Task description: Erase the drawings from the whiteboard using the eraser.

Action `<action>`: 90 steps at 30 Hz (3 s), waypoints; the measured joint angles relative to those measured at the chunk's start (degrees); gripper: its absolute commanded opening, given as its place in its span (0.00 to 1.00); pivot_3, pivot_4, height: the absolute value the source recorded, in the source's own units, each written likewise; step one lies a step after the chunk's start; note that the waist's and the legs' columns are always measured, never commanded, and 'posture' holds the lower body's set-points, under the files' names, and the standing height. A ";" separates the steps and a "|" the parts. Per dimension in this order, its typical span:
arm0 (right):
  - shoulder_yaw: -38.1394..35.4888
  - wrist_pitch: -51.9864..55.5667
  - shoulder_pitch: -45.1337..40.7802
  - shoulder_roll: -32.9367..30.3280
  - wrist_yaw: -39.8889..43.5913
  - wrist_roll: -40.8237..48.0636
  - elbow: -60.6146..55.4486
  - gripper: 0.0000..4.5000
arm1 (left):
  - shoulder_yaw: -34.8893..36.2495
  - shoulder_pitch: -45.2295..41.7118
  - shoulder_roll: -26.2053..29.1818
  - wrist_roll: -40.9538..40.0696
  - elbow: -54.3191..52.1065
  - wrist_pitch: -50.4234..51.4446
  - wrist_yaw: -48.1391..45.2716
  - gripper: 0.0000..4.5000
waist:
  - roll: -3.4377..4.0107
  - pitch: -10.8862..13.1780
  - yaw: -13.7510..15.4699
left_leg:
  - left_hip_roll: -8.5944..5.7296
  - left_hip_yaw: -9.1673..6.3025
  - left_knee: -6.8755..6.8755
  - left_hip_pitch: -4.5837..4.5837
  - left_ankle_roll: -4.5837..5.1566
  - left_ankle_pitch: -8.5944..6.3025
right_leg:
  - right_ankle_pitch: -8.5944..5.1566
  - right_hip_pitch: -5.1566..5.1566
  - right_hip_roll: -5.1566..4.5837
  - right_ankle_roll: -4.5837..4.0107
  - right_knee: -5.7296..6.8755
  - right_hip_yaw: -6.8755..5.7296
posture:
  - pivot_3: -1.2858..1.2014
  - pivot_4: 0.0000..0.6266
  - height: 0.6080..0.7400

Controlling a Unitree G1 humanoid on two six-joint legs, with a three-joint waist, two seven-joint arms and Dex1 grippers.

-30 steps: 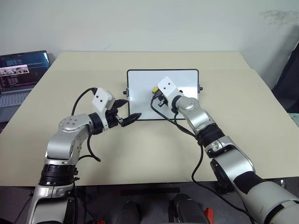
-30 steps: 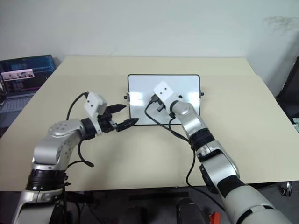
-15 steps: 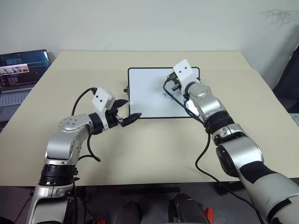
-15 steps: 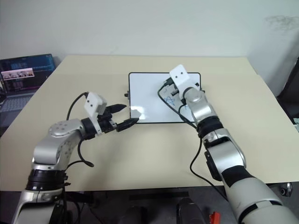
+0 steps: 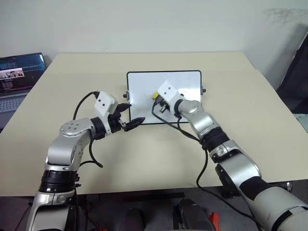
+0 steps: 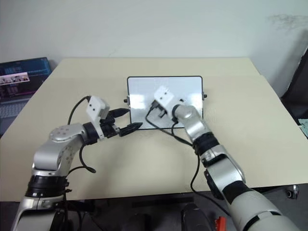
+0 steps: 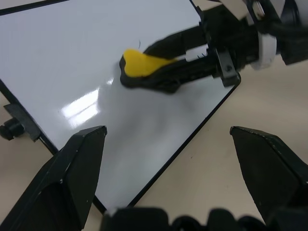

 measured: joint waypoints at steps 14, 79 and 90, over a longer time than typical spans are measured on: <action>-4.62 0.65 -6.37 -4.59 -6.60 0.03 6.08 0.22 | 0.00 0.22 0.13 -0.02 -0.05 0.00 -0.01 1.00 | -0.18 0.14 0.39 | -0.02 -0.01 0.00 -0.01 0.00 0.00 | -0.01 0.00 -0.02 0.00 -0.03 -0.02 | 0.52 0.24 1.00; -12.40 25.33 20.19 -34.16 18.33 13.44 -52.20 0.22 | -0.21 -3.88 8.43 -2.36 -1.04 1.05 -8.74 1.00 | -0.33 0.75 3.35 | -0.01 -0.61 0.10 -1.75 -0.13 -0.25 | -0.21 -1.44 -0.09 -0.57 0.00 -0.81 | 0.52 0.24 1.00; -4.67 19.71 5.62 -13.39 1.44 6.25 -27.80 0.22 | -2.85 -5.75 5.03 -0.63 1.51 -0.32 -8.15 1.00 | -0.31 0.75 3.56 | -0.04 -0.98 0.12 -1.80 -0.16 -0.19 | -0.18 -1.35 -0.15 -0.66 0.03 -1.21 | 0.52 0.24 1.00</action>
